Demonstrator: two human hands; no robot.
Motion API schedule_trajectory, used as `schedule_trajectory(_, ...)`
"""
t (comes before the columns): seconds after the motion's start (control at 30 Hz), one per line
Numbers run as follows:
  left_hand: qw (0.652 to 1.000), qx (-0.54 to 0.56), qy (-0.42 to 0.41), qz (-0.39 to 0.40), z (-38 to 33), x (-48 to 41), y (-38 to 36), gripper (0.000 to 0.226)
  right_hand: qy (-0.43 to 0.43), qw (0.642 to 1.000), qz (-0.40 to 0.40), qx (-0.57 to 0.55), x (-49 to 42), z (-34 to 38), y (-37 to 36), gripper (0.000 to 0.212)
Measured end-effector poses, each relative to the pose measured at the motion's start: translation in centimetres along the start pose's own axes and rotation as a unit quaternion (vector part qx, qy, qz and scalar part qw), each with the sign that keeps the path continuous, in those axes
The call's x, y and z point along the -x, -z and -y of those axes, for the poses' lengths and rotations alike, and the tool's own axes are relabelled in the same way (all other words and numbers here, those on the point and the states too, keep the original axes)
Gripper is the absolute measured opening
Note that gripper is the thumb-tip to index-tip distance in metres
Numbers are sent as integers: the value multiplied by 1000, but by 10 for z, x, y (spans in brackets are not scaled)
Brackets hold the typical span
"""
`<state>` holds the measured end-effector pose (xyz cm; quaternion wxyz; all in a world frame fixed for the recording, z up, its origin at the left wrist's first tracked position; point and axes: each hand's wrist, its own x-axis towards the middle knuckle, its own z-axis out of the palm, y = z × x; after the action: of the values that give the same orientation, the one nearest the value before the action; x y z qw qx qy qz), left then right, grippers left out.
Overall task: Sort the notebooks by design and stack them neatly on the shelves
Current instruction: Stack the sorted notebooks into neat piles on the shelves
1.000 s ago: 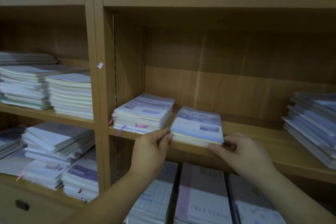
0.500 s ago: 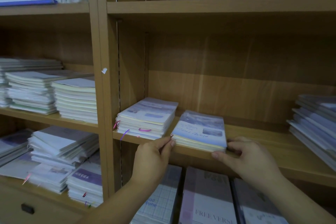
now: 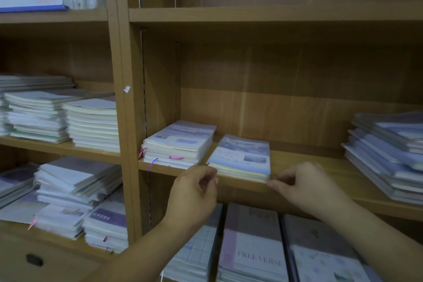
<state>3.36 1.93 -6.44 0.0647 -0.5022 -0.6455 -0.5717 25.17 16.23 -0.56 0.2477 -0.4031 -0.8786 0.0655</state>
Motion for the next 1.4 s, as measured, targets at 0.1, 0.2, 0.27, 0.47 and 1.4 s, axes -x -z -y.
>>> schedule_trajectory(0.1,999,17,-17,37,-22,1,-13,16,18,994,16,110,10,7,29,39)
schedule_trajectory(0.2,997,26,-33,65,-47,1,-35,15,53,982,-1,182,26,6,60,41)
schedule_trajectory(0.27,995,45,-25,84,-63,1,-55,13,66,976,-21,205,36,-4,82,44)
schedule_trajectory(0.47,973,115,-74,187,-156,-18,-137,16,79,964,-169,190,63,-90,163,47)
schedule_trajectory(1.4,828,396,276,284,-291,-95,-238,19,-103,966,-200,131,62,-204,234,52)
